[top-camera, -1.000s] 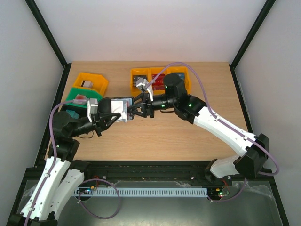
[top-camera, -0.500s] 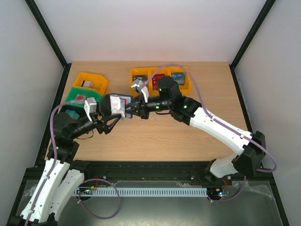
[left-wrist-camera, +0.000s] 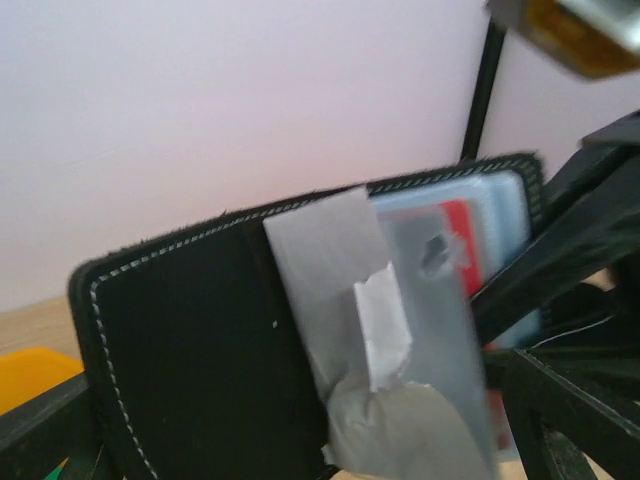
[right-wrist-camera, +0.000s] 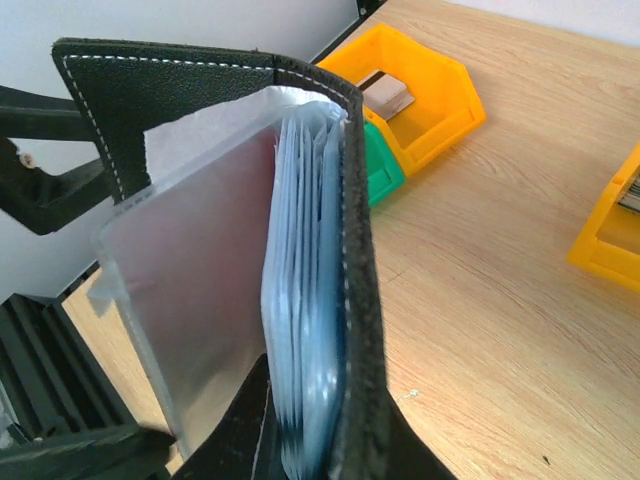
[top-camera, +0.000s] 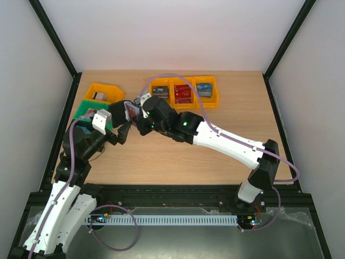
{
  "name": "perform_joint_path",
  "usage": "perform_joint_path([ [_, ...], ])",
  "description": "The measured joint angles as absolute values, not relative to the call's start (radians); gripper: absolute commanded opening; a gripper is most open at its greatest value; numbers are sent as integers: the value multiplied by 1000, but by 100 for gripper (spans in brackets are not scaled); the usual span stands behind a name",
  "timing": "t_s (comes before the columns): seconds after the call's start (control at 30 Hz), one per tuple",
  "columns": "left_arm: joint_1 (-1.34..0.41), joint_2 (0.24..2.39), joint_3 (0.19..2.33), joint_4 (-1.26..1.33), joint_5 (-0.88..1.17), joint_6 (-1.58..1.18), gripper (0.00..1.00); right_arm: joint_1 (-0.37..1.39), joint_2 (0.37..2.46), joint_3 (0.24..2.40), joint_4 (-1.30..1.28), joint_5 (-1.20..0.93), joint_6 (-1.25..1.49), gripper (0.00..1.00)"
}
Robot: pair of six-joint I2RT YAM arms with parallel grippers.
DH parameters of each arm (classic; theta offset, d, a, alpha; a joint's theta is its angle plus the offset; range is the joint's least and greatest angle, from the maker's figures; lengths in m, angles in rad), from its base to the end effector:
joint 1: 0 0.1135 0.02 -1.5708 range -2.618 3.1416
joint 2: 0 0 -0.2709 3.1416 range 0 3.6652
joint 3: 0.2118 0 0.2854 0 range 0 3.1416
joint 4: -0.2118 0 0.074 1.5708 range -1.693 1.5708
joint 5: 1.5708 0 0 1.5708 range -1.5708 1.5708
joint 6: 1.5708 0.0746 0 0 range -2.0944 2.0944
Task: Take the credit cards out of the card holder
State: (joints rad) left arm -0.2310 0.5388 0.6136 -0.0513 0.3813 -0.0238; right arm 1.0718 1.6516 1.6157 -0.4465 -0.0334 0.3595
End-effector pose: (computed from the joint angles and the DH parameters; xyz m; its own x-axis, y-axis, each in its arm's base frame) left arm 0.1927 -0.0738 0.3365 0.0092 -0.0248 -0.9996 0.5750 0.8180 -0.0150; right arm 0.2153 0.4002 0.3645 -0.5215 -0.2222 -0.8238 -0.7566 0.5667 0.3262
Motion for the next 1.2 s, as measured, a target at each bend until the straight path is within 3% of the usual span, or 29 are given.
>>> perform_joint_path([
  [0.5,-221,562,602,-125,201,91,94,1061,1617,1610,-473,-165,294,2],
  [0.77,-180,556,603,-160,138,83,91,904,1533,1483,-435,-422,309,2],
  [0.93,-162,556,604,-183,87,79,89,842,1539,1437,-434,-434,366,2],
  [1.07,-158,551,635,-204,131,76,74,846,1567,1446,-457,-341,402,2],
  [1.2,-158,542,673,-202,334,56,64,849,1619,1462,-511,-238,420,2],
])
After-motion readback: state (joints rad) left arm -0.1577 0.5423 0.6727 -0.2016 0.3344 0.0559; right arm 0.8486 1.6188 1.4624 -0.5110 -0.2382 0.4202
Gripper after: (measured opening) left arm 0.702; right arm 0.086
